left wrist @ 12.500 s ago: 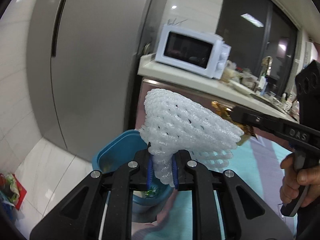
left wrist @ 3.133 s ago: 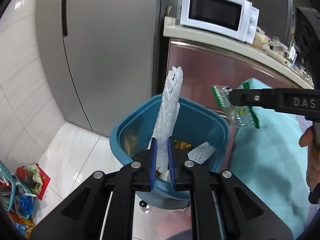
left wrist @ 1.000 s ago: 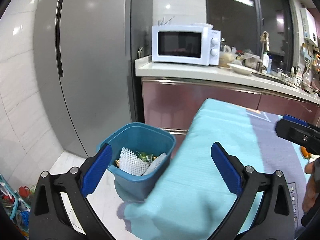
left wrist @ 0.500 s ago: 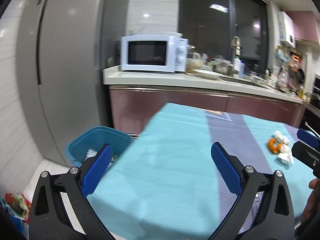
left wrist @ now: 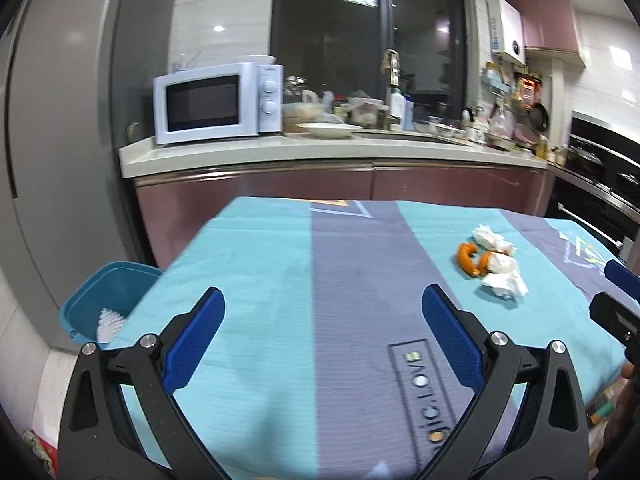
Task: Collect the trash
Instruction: 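Move both tools back over the table toward the orange peels and tissues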
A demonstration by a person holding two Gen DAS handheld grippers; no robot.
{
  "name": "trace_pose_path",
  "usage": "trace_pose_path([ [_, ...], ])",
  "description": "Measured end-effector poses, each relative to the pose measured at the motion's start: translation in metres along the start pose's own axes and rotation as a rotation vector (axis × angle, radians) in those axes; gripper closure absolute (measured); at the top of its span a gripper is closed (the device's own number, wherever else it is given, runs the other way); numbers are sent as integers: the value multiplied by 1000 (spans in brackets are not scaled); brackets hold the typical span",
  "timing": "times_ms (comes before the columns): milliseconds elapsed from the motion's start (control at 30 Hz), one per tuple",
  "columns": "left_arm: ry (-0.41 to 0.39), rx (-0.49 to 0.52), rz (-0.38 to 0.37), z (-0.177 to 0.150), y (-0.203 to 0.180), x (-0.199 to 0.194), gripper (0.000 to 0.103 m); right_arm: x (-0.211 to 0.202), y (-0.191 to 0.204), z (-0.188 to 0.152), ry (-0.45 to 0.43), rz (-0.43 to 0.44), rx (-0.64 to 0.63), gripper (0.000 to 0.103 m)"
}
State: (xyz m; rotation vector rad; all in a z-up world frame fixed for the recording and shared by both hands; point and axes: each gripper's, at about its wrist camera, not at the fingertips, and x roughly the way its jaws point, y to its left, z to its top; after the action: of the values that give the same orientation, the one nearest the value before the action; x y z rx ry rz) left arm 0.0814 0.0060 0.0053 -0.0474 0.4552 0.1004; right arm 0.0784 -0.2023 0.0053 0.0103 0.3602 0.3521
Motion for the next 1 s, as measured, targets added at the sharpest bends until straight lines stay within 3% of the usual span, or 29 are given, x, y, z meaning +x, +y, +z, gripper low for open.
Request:
trace_pose_path([
  [533, 17, 162, -231, 5, -96, 38, 6, -17, -73, 2, -23, -176, 93, 7],
  [800, 76, 231, -353, 1, -161, 82, 6, -10, -106, 6, 2, -208, 142, 7],
  [1000, 171, 192, -427, 2, -186, 129, 6, -2, -127, 9, 15, -196, 171, 7],
])
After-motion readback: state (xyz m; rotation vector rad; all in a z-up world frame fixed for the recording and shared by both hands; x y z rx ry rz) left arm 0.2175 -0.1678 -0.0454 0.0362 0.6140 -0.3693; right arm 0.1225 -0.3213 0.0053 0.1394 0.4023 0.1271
